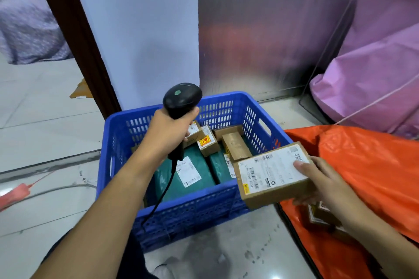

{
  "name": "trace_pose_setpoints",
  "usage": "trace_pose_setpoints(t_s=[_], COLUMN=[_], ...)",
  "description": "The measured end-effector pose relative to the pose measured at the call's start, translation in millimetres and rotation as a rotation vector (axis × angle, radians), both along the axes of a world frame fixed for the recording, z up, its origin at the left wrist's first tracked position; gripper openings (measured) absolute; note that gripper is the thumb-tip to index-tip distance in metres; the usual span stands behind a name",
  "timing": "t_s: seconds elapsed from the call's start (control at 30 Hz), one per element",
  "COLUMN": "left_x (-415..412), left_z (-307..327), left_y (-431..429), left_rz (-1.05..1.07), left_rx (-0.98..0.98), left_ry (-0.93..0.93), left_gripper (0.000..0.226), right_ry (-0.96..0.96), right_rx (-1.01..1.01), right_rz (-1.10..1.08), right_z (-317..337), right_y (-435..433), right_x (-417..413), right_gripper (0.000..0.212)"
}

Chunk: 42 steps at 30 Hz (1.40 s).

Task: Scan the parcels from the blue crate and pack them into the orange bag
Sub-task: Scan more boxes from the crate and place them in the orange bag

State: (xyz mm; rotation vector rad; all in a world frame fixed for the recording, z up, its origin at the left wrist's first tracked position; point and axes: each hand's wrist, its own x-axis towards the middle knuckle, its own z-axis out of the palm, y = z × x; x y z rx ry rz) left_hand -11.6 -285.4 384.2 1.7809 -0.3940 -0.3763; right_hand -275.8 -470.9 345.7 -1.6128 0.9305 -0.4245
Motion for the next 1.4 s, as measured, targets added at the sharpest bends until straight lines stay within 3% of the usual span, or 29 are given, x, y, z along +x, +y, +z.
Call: trace_pose_setpoints(t_s=[0.6, 0.73, 0.87, 1.07, 1.2, 1.4], left_x=[-45, -73, -95, -119, -142, -134], left_z=[-8, -16, -23, -32, -34, -33], left_y=[-26, -33, -40, -46, -46, -43], left_rz=[-0.185, -0.245, -0.222, -0.171, -0.146, -0.191], left_rx=[-0.017, -0.082, -0.125, -0.325, -0.389, -0.38], left_ry=[0.017, 0.115, 0.214, 0.452, 0.601, 0.679], left_gripper=[0.018, 0.026, 0.034, 0.035, 0.039, 0.051], right_ry=[-0.188, -0.231, -0.204, -0.181, -0.27, -0.416], right_rx=[0.096, 0.119, 0.135, 0.207, 0.248, 0.375], right_rz=[-0.028, 0.007, 0.001, 0.027, -0.027, -0.016], right_z=[15, 17, 21, 24, 15, 4], right_y=[-28, -20, -15, 4, 29, 47], right_x=[-5, -8, -14, -30, -40, -45], right_gripper=[0.026, 0.028, 0.044, 0.051, 0.074, 0.078])
